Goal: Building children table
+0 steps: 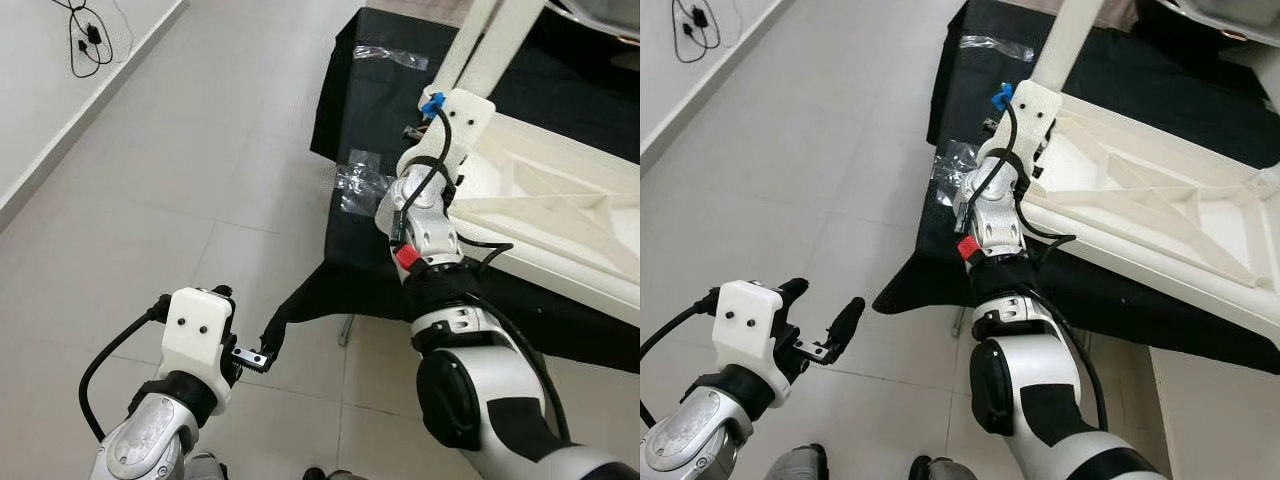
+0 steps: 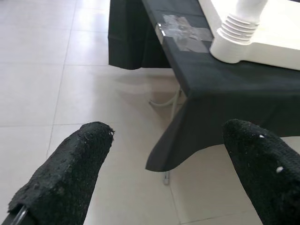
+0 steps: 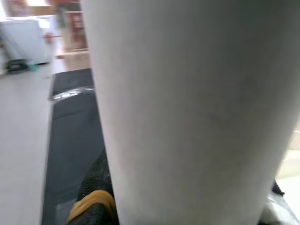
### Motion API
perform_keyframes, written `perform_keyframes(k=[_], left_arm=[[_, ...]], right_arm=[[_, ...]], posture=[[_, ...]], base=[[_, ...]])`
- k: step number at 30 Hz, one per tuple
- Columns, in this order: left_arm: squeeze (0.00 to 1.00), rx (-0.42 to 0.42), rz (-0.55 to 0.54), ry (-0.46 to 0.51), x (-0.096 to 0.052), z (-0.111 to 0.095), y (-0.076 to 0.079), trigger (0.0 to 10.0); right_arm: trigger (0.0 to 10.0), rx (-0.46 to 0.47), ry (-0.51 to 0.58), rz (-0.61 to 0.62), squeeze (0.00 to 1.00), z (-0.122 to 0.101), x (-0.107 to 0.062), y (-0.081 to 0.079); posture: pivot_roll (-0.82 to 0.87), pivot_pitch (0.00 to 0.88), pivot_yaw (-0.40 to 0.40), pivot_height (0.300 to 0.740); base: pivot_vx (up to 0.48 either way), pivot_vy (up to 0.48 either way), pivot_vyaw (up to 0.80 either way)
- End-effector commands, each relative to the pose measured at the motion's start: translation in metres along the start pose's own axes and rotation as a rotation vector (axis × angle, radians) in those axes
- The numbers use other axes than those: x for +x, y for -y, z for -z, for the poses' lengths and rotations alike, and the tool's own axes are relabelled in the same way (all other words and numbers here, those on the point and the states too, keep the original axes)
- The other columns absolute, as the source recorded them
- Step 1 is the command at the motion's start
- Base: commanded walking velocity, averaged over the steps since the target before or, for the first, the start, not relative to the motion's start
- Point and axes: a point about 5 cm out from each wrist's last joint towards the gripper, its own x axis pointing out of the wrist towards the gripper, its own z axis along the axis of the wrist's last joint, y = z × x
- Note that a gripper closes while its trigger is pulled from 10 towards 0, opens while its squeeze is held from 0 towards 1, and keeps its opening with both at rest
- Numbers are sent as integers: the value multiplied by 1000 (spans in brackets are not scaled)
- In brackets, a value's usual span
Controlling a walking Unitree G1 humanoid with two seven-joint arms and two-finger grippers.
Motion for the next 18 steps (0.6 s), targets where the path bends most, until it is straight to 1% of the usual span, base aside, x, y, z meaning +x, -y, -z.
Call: perform_keyframes(k=[1,2,3,4,6,7,9,10,12,18], left_arm=[[0,-1,13,-6,0,2,2,10000],[0,-1,13,-6,0,2,2,10000],[0,0,15,-5,0,2,2,10000],[0,0,15,-5,0,2,2,10000],[0,0,18,-5,1,2,2,10000],[0,0,20,-5,1,2,2,10000],[0,0,23,-5,2,2,3,10000],[0,0,23,-5,2,2,3,10000],[0,-2,25,-3,2,2,3,10000],[0,-2,25,-2,3,2,3,10000]], right_arm=[[10000,-73,-285,264,0,68,-4,44],[10000,-73,-285,264,0,68,-4,44],[10000,-65,-260,356,0,66,-5,50],[10000,-65,-260,356,0,66,-5,50],[10000,-43,-267,503,0,68,-10,59],[10000,-27,-283,549,0,70,-12,62],[10000,-3,-319,599,0,74,-15,64],[10000,-3,-319,599,0,74,-15,64],[10000,8,-360,609,0,77,-18,60],[10000,7,-393,614,0,79,-21,55]], posture=[[151,240,-129,740],[151,240,-129,740],[151,240,-129,740],[151,240,-129,740],[154,240,-124,740],[154,240,-123,740],[156,240,-123,740],[156,240,-123,740],[156,239,-123,740],[155,239,-123,740]], base=[[0,0,0],[0,0,0],[0,0,0],[0,0,0],[0,0,0],[0,0,0],[0,0,0],[0,0,0],[0,0,0],[0,0,0]])
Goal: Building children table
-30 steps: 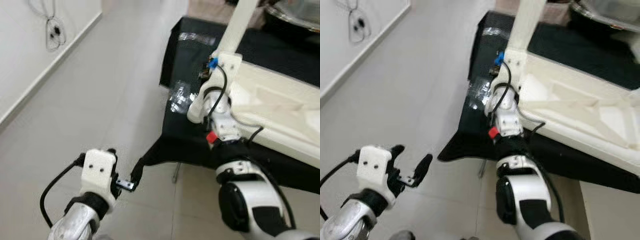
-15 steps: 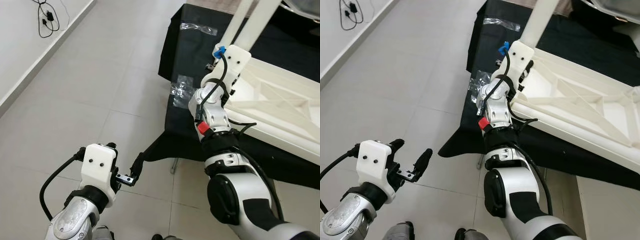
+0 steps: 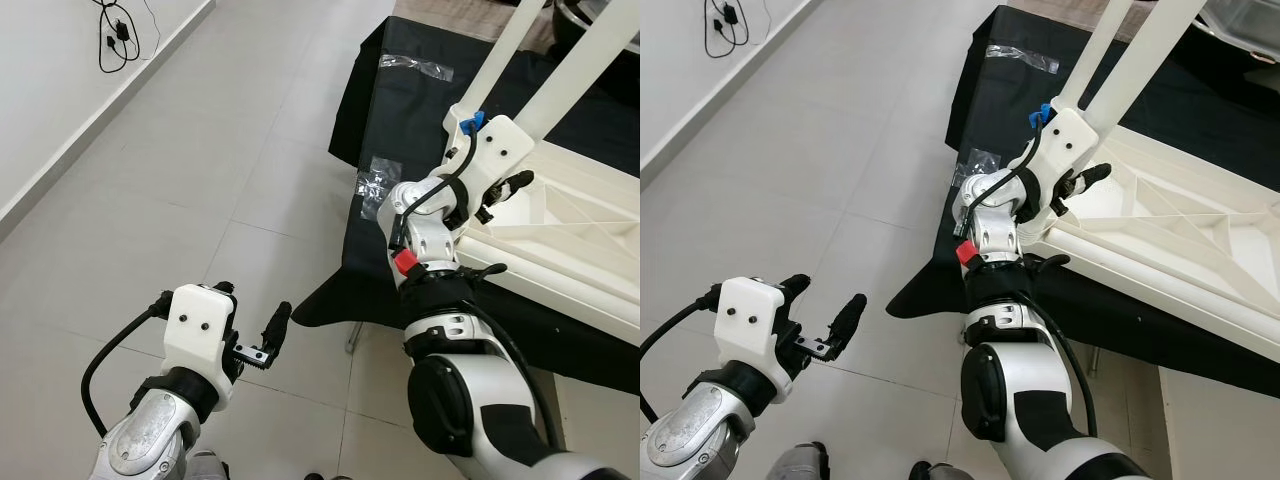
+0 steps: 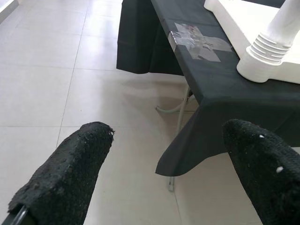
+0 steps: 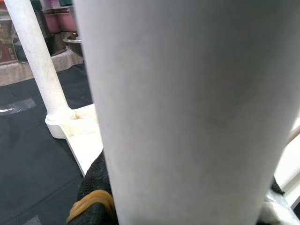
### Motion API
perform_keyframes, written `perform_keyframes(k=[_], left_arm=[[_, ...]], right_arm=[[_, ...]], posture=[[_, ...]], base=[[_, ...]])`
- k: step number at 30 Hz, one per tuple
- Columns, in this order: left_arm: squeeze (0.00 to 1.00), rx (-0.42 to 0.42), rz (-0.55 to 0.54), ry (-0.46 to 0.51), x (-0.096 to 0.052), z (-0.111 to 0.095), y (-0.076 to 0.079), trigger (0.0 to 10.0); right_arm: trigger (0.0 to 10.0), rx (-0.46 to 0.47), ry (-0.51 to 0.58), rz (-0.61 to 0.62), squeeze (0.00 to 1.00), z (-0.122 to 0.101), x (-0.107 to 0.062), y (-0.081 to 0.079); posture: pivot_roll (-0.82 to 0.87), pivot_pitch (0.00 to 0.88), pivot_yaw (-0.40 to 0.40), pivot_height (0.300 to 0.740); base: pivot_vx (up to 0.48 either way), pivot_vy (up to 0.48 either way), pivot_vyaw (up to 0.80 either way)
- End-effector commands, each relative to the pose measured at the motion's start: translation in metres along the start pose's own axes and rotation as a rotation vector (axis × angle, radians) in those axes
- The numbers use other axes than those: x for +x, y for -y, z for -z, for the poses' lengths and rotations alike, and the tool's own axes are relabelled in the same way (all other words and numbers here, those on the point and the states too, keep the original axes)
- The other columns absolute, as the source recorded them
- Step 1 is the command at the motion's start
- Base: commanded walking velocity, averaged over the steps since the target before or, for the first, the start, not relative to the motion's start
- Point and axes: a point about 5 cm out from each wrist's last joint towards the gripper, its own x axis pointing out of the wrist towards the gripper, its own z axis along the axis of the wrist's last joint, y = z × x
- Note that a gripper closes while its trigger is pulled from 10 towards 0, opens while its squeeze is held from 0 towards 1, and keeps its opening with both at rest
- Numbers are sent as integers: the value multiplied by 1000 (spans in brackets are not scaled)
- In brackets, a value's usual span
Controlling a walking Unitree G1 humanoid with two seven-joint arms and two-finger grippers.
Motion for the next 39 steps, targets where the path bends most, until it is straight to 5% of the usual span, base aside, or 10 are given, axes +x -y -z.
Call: perform_keyframes(k=[1,11,13,18,32,33,34,35,39], left_arm=[[0,-5,18,-16,0,4,3,10000],[0,-37,99,-1,1,0,14,10000],[0,-73,280,27,-4,-5,34,10000],[0,-77,383,38,-9,-7,46,10000],[0,-62,331,27,-8,-2,43,10000],[0,-61,327,25,-8,-2,42,10000],[0,-61,327,25,-8,-2,42,10000],[0,-59,325,24,-8,-1,42,10000],[0,-62,317,22,-8,0,41,10000]], right_arm=[[10000,-121,-360,224,0,72,3,40],[10000,-95,-311,337,0,58,21,47],[10000,-118,-269,307,0,55,20,44],[10000,-134,-267,289,0,57,16,42],[10000,-149,-323,121,0,67,-2,25],[10000,-153,-323,123,259,67,-2,25],[10000,-153,-323,123,259,67,-2,25],[10000,-156,-323,125,1000,67,-3,25],[10000,-149,-323,94,1000,68,-4,23]], posture=[[155,239,-123,740],[158,238,-124,740],[152,237,-124,740],[157,232,-125,740],[155,224,-127,740],[154,218,-127,740],[154,218,-127,740],[154,218,-127,740],[153,216,-127,740]], base=[[0,0,0],[0,0,0],[0,0,0],[0,0,0],[0,0,0],[0,0,0],[0,0,0],[0,0,0],[0,0,0]])
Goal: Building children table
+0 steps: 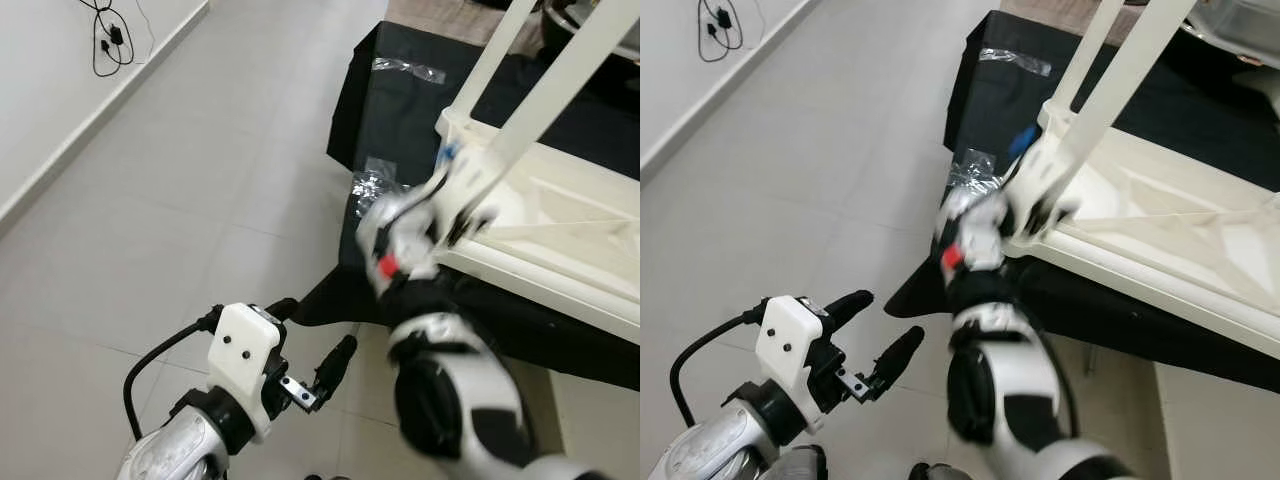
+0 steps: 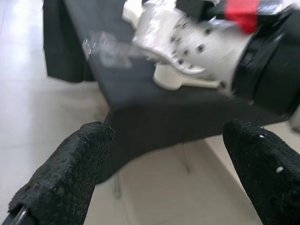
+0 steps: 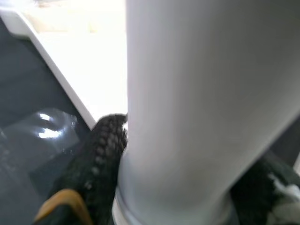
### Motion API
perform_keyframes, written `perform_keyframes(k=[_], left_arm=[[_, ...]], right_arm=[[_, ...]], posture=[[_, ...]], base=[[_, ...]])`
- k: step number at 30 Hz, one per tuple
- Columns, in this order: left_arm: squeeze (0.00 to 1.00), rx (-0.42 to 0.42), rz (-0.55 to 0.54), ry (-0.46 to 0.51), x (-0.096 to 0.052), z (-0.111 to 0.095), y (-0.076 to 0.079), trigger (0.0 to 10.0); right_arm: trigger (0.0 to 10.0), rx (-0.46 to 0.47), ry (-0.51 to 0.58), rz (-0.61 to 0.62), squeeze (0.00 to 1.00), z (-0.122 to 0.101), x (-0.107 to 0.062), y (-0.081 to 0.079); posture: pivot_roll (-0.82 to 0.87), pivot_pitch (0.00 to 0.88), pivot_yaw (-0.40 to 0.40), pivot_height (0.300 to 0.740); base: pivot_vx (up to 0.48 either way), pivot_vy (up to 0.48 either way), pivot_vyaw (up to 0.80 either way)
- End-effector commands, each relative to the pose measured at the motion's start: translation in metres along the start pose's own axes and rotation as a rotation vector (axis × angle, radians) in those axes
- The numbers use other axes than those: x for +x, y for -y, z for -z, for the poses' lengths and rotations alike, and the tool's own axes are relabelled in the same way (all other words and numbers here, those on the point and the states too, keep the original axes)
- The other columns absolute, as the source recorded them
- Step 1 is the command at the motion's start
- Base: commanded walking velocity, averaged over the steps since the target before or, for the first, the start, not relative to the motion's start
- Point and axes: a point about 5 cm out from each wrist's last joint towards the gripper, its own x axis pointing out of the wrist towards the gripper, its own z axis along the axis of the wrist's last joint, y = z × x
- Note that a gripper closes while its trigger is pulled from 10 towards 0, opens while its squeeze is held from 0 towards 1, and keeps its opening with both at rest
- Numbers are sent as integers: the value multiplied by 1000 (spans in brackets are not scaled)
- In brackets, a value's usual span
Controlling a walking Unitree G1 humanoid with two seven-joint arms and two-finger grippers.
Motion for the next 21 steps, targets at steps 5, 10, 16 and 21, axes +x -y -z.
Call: perform_keyframes(k=[5,10,16,21], left_arm=[[0,0,-1,-13,0,4,1,10000],[0,2,-3,-15,0,4,1,10000],[0,4,-8,-16,0,6,0,10000],[0,12,-7,-17,1,6,0,10000]], right_arm=[[10000,-32,-91,23,1000,19,7,9],[10000,-16,-94,2,1000,17,4,6],[10000,3,-129,-47,1000,20,0,2],[10000,-13,-116,-108,0,23,-6,0]], posture=[[153,216,-127,740],[149,215,-128,740],[146,214,-129,740],[144,212,-128,740]], base=[[0,0,0],[0,0,0],[0,0,0],[0,0,0]])
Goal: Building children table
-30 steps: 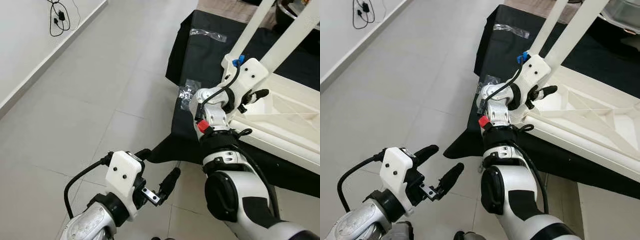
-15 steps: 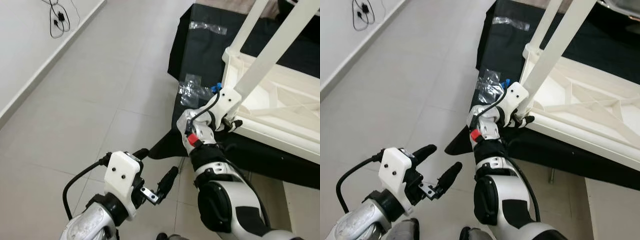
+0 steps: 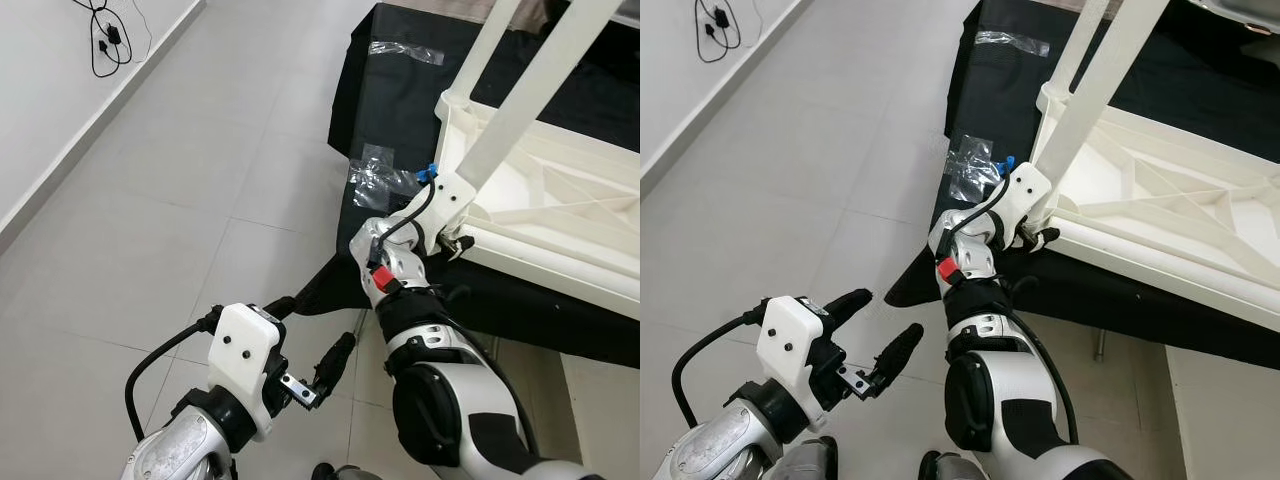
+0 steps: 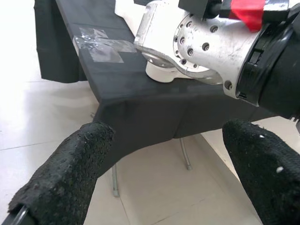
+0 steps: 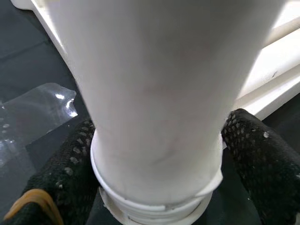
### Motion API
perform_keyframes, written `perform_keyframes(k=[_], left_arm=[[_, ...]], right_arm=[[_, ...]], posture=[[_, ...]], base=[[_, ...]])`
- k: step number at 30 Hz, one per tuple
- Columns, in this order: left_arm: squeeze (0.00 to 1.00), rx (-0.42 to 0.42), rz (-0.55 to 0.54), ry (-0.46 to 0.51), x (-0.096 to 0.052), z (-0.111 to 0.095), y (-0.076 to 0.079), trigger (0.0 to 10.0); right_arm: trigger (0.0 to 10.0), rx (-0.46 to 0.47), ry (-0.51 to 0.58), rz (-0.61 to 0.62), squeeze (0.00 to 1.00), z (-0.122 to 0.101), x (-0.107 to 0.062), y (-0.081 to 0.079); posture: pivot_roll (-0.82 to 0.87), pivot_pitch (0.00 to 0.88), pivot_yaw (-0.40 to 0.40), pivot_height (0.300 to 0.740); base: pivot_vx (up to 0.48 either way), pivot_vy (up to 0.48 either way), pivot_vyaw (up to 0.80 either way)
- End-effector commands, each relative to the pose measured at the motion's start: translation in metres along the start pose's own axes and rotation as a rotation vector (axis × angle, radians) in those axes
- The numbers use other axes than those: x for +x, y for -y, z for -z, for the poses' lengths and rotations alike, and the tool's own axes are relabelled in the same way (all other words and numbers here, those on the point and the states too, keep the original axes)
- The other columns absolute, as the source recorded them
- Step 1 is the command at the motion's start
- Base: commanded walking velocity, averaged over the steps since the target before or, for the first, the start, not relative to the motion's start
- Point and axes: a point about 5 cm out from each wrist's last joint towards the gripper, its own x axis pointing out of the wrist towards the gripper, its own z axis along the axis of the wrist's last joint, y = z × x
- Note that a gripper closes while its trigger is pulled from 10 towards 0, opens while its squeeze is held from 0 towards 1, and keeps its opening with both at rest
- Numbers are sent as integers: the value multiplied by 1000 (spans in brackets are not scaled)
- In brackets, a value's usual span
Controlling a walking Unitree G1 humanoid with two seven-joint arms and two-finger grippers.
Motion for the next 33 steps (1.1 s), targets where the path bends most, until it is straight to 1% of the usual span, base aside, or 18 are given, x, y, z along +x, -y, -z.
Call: perform_keyframes(k=[1,5,7,10,13,15,19,22,24,26,27,31,32,33], left_arm=[[0,2,2,-23,0,5,1,10000],[0,5,-2,-22,0,5,-1,10000],[0,5,-3,-22,1,6,-1,10000],[0,6,-2,-21,1,6,-1,10000],[0,13,-3,-20,2,6,-2,10000],[0,14,-4,-20,2,6,-2,10000],[0,12,-7,-19,2,7,-3,10000],[0,13,-8,-19,2,7,-3,10000],[0,14,-9,-17,3,7,-4,10000],[0,14,-9,-17,3,7,-4,10000],[0,16,-10,-17,3,7,-4,10000],[0,16,-10,-17,2,7,-4,10000],[0,16,-12,-17,2,8,-5,10000],[0,15,-13,-17,2,8,-5,10000]], right_arm=[[10000,-25,-58,2,0,16,1,7],[10000,-36,-42,-28,0,14,-4,7],[10000,-28,-47,-77,0,14,-9,6],[10000,-29,-54,-95,0,15,-11,6],[10000,-65,-61,-141,0,17,-16,11],[10000,-72,-63,-150,0,18,-17,12],[10000,-95,-98,-216,0,26,-23,16],[10000,-102,-104,-229,0,27,-25,17],[10000,-113,-120,-256,0,30,-29,19],[10000,-114,-132,-267,0,32,-31,19],[10000,-118,-154,-297,0,34,-36,21],[10000,-118,-164,-310,0,34,-38,21],[10000,-115,-183,-338,0,35,-43,21],[10000,-116,-189,-345,0,35,-44,22]], posture=[[144,212,-128,740],[142,210,-125,740],[139,208,-123,740],[139,206,-124,740],[137,204,-124,740],[137,204,-124,740],[135,203,-124,740],[135,203,-124,740],[135,199,-124,740],[135,199,-124,740],[135,198,-124,740],[135,198,-124,740],[134,199,-125,740],[134,199,-125,740]], base=[[0,0,0],[0,0,0],[0,0,0],[0,0,0],[0,0,0],[0,0,0],[0,0,0],[0,0,0],[0,0,0],[0,0,0],[0,0,0],[0,0,0],[0,0,0],[0,0,0]])
